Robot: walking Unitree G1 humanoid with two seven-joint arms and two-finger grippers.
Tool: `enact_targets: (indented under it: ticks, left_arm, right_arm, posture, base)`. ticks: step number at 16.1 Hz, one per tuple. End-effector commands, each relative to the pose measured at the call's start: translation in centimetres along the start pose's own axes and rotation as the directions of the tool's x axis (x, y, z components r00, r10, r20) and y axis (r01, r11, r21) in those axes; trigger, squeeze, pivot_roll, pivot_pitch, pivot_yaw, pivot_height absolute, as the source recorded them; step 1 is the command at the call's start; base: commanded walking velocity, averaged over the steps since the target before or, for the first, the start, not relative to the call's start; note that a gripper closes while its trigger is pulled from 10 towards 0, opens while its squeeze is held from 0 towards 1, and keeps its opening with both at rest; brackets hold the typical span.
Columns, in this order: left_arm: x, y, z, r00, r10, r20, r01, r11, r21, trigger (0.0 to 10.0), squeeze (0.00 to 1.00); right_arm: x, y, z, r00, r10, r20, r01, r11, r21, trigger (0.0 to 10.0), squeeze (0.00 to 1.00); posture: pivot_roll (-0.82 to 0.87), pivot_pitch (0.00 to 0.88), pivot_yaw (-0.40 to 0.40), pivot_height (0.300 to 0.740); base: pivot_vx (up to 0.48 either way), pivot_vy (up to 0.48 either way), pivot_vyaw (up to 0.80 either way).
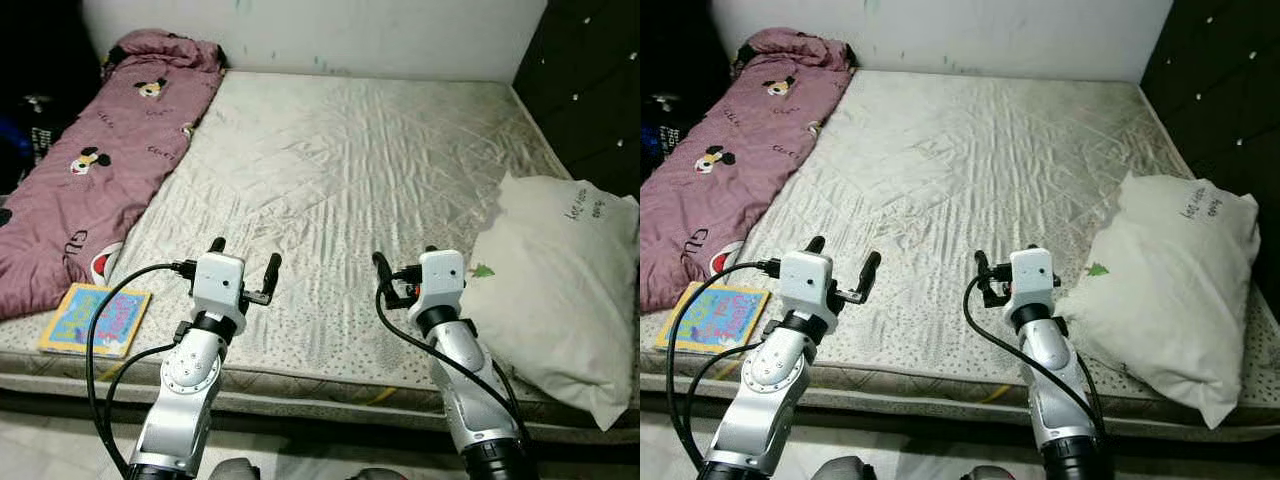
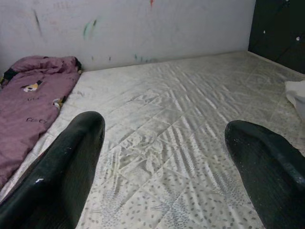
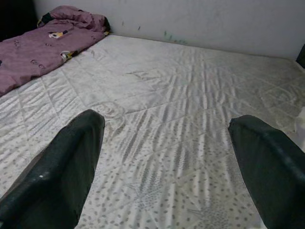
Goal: Clean up the room
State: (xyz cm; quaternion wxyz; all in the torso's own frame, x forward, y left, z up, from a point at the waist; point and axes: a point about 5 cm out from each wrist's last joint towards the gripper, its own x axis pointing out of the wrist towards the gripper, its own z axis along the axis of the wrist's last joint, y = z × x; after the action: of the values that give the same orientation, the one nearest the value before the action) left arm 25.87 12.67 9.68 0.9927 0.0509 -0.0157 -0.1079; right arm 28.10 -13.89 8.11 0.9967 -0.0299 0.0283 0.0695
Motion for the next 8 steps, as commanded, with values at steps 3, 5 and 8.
enact_targets:
  ticks: [3,5,8]
  left_arm:
    - [0.05,0.12,-0.06,1.0,0.004,-0.005,-0.004,1.0,0.016,10.0,0.0]
    - [0.04,0.1,-0.07,1.0,0.003,-0.006,-0.003,1.0,0.016,10.0,0.0]
    - [0.07,0.07,-0.04,1.0,0.0,-0.005,0.0,1.0,0.017,10.0,0.0]
  right_arm:
    - [0.2,-0.06,0.13,1.0,-0.003,-0.003,0.003,1.0,0.003,10.0,0.0]
    - [0.19,-0.06,0.1,1.0,-0.004,-0.003,0.004,1.0,0.003,10.0,0.0]
    - [0.22,-0.06,0.1,1.0,-0.004,-0.003,0.004,1.0,0.005,10.0,0.0]
  posture:
    - [0.04,0.037,0.011,0.74]
    - [0.04,0.036,0.01,0.74]
    - [0.04,0.036,0.011,0.74]
  base:
    - [0.0,-0.294,-0.17]
    - [0.0,-0.296,-0.49]
    - [0.0,-0.315,0.0]
